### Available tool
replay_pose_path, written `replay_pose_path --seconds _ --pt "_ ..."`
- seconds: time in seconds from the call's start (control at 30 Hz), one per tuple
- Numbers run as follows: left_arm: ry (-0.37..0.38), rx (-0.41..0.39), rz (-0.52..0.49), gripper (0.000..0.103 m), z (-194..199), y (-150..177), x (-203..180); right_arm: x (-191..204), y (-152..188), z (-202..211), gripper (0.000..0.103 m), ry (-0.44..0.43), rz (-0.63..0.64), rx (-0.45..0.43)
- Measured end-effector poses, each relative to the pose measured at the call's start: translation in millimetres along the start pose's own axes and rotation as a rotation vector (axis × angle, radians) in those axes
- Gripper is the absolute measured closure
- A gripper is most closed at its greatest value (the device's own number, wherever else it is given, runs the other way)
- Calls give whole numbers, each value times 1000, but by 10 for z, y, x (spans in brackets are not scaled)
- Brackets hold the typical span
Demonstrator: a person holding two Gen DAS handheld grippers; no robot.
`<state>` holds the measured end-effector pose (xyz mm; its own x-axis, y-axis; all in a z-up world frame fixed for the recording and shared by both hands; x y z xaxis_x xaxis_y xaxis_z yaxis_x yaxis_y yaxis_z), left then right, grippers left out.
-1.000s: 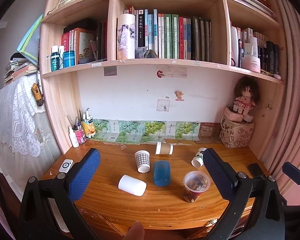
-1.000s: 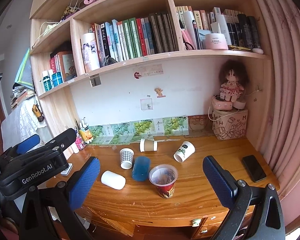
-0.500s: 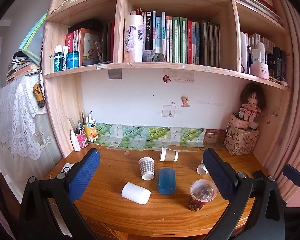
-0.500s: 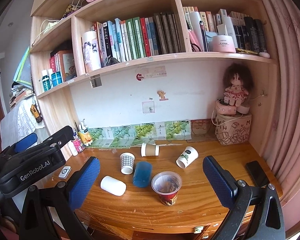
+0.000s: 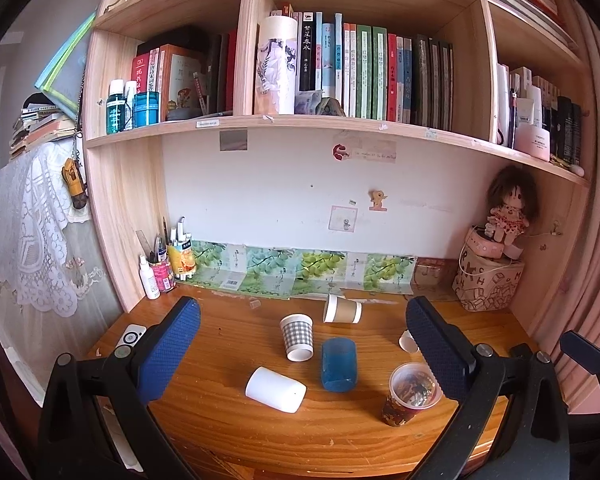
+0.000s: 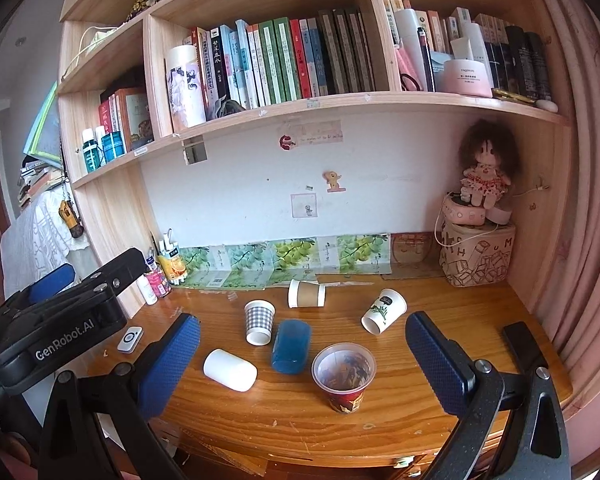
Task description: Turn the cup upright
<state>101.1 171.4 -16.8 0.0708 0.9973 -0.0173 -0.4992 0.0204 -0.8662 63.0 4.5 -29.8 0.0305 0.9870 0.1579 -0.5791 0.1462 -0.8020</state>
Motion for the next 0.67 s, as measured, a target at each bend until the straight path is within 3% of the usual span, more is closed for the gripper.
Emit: replay_pose_path --seconds 0.67 --pt "67 26 -11 0 -449 -150 230 194 -120 -403 0 33 -17 35"
Point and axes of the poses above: each gripper's, at about its wrist camera, not at the fingertips, and z roughly against the way its jaws point, x to its left, y to its underside, the point moved 3 cm from there along -z, roughly the way its jaws point, and after that the axes turned 9 degrees about x, right-handed, at the moved point
